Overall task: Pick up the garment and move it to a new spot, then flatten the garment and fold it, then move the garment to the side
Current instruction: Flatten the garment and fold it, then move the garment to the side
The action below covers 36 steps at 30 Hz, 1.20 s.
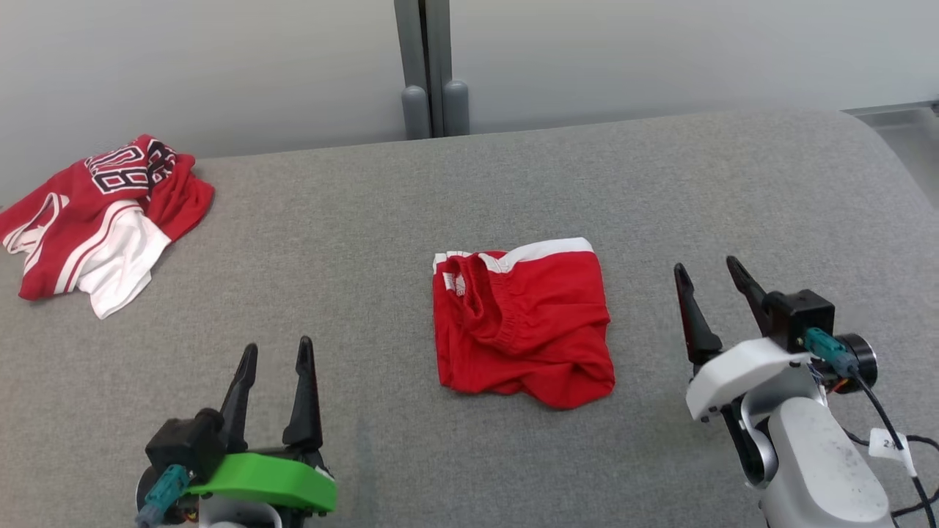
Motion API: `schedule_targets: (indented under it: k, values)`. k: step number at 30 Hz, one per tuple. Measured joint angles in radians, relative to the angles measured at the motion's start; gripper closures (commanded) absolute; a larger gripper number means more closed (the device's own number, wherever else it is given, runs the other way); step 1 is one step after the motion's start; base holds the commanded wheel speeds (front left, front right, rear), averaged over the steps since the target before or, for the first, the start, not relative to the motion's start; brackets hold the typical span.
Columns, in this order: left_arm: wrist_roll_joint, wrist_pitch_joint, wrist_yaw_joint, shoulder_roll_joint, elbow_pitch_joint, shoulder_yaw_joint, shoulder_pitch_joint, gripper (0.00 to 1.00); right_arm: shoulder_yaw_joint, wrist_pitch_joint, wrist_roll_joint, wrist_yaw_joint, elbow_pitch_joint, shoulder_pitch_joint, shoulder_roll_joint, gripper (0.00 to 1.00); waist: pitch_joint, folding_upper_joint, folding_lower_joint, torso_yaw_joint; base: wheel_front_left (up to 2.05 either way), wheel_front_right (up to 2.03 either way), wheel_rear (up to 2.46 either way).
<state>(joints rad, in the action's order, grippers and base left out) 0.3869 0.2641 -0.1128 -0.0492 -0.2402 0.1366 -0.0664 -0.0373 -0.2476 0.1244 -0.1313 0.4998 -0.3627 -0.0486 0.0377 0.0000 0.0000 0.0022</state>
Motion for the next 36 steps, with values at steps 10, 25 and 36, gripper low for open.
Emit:
schedule_targets:
  k: [10,25,36]
  values:
    - [-0.002,0.0,0.003,0.0,0.017,-0.022,0.1,0.0,0.034,-0.014,0.016,0.0,-0.077,0.148,0.0,0.0,-0.034,0.0,0.0,-0.005,0.0,0.0,0.0]
    - [-0.004,0.0,0.007,0.0,0.004,-0.028,0.12,0.0,0.014,-0.014,0.044,0.0,-0.128,0.21,0.0,0.0,-0.036,0.0,0.0,0.001,0.0,0.0,0.0]
    - [-0.004,0.0,0.007,0.0,0.003,-0.024,0.118,0.0,0.02,-0.014,0.042,0.0,-0.122,0.21,0.0,0.0,-0.04,0.0,0.0,0.007,0.0,0.0,0.0]
